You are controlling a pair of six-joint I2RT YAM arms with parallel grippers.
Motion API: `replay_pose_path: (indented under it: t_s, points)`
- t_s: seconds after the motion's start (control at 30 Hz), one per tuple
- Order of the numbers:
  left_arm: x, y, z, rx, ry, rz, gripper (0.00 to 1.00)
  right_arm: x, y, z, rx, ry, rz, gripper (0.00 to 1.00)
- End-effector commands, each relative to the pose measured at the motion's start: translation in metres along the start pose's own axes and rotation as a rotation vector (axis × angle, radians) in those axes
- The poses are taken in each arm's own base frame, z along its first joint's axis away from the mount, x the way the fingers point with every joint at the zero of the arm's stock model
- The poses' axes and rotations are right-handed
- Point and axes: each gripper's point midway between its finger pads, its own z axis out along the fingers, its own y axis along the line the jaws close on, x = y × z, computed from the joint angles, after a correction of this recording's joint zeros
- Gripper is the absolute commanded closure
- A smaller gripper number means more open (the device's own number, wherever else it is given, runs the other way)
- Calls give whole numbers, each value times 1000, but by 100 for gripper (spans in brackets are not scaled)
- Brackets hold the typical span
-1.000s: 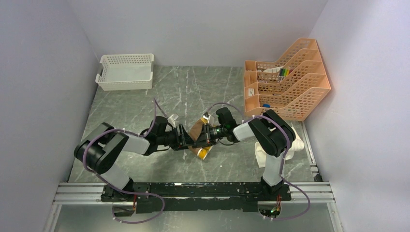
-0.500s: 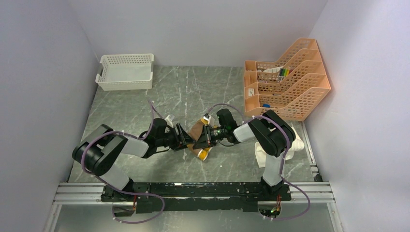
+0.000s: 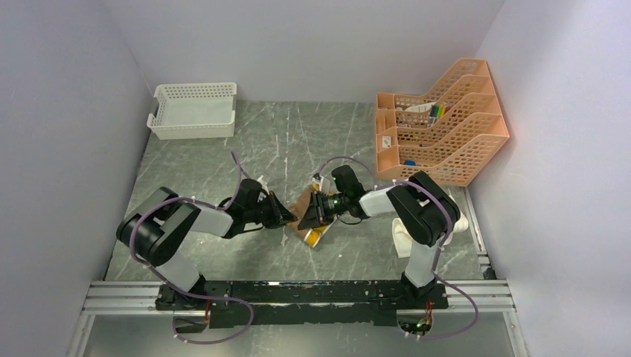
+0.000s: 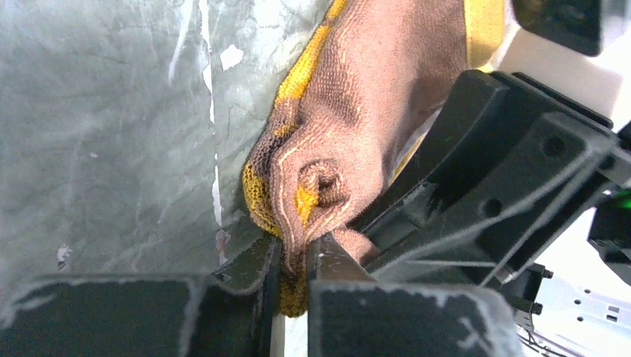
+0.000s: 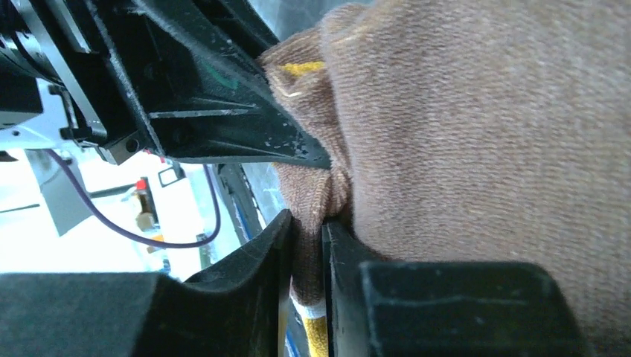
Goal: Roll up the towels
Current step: Roll the towel at the center of the board.
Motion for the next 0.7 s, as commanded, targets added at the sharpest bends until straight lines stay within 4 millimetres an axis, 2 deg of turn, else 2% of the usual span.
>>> replay_pose_path:
  t_s: [0.0, 0.1, 0.2, 0.27, 0.33, 0.4, 0.67]
  points:
    - [0, 70, -3, -296, -34, 27, 92, 13, 2, -7, 109, 77, -89, 73]
    - [-7, 67, -7, -325, -46, 56, 93, 0, 3, -14, 285, 77, -287, 54]
    - [-14, 64, -11, -356, -48, 89, 91, -15, 5, -25, 546, 63, -492, 44]
    - [-16, 61, -12, -361, -42, 101, 91, -22, 17, -29, 647, 46, -603, 43]
    - [-16, 59, -12, -359, -35, 108, 90, -20, 31, -27, 719, 31, -718, 43]
    - [-16, 57, -10, -355, -25, 112, 90, -18, 36, -28, 798, 25, -807, 43]
    - [-11, 55, -6, -338, 13, 116, 90, -10, 24, -30, 1024, 18, -927, 43]
